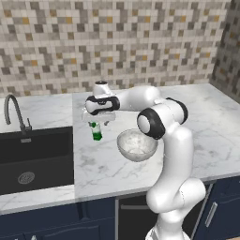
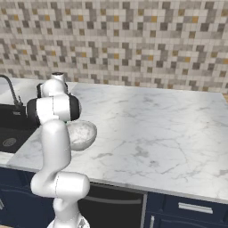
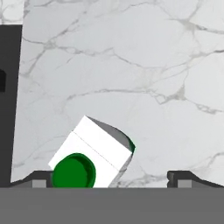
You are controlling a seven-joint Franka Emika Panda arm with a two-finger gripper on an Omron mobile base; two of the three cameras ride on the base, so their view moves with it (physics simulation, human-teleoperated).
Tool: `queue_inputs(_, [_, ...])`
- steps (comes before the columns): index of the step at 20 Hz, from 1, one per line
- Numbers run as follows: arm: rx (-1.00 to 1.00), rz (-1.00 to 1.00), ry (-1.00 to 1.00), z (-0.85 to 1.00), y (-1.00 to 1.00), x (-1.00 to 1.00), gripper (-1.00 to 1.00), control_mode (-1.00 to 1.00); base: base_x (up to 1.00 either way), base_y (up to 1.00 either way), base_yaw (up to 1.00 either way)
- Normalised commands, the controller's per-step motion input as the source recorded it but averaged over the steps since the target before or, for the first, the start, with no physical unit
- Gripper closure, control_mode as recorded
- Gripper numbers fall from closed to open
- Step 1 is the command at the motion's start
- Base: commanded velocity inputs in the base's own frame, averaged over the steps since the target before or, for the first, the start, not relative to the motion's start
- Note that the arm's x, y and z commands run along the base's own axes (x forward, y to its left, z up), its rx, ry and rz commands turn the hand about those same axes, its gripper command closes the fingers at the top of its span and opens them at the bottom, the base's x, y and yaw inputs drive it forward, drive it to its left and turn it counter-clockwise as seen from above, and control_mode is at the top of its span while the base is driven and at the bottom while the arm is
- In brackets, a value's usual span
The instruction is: Gather the eggs and milk located in the vicinity of the sink area and place them right next to the bowl.
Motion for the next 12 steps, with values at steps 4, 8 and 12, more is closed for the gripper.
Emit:
queue_inputs(4, [0.0,0.0,0.0,0.0,0.18,-0.06,-1.0,-1.0,0.0,0.0,0.0])
queue_inputs(8, [0.0,0.0,0.0,-0.06,0.0,-0.24,-1.0,-1.0,0.0,0.0,0.0])
queue_inputs(12, [0.0,0.0,0.0,-0.24,0.0,-0.08,-1.0,-1.0,0.0,0.0,0.0])
